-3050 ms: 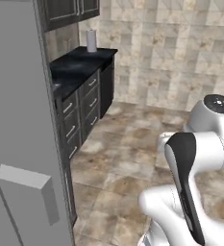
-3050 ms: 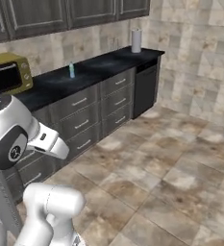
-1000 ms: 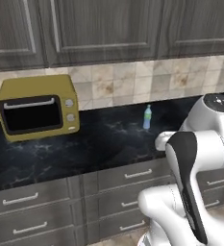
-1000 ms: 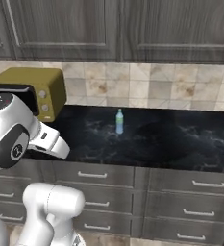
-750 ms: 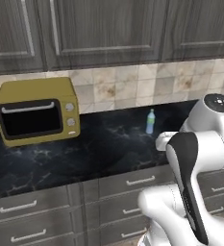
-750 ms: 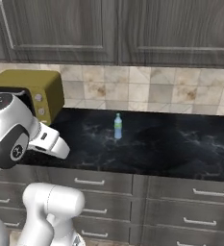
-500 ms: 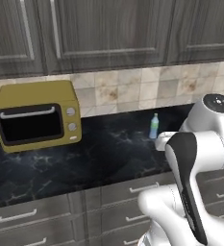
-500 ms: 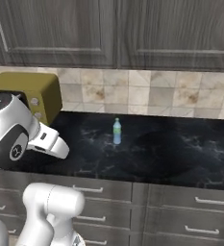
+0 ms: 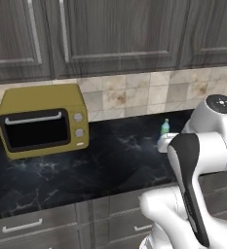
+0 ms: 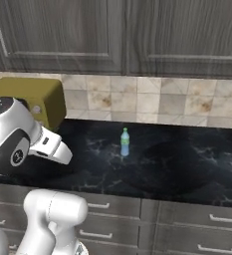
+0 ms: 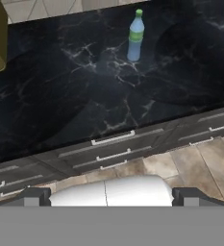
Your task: Take the bottled waters from the counter and place them in the freezer to freeze. Close the freezer door after placing the bottles.
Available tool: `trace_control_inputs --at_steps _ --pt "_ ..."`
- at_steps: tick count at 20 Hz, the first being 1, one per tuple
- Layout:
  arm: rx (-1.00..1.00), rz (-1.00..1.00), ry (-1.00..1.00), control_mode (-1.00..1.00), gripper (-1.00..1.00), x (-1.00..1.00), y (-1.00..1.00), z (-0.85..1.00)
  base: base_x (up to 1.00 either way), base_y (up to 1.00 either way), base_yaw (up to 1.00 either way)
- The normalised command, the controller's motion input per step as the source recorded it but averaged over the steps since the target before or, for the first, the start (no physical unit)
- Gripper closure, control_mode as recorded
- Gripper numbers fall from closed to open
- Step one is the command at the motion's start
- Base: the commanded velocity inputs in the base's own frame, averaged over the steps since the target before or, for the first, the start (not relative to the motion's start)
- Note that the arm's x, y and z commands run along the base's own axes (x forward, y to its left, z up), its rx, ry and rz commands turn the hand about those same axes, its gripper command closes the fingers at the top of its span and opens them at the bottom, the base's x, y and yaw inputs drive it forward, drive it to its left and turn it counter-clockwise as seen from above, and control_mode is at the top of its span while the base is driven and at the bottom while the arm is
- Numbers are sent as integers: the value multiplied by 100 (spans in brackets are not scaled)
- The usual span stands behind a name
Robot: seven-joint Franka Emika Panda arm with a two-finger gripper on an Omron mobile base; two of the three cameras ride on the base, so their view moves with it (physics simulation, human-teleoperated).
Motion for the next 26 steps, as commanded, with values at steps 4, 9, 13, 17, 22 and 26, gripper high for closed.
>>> trace_control_inputs --at_steps 4,9,13,17,22,26 --pt "0 0 0 100 -100 0 0 0 31 24 6" --pt "0 0 0 100 -100 0 0 0 35 -3 8" --pt "0 1 0 -100 -100 7 -1 0 6 0 0" --pt "0 5 0 -100 -100 31 -14 0 0 0 0" --pt "0 5 0 -100 -100 53 -75 -5 0 0 0" --pt "6 16 -8 -100 -100 52 -90 0 0 0 0"
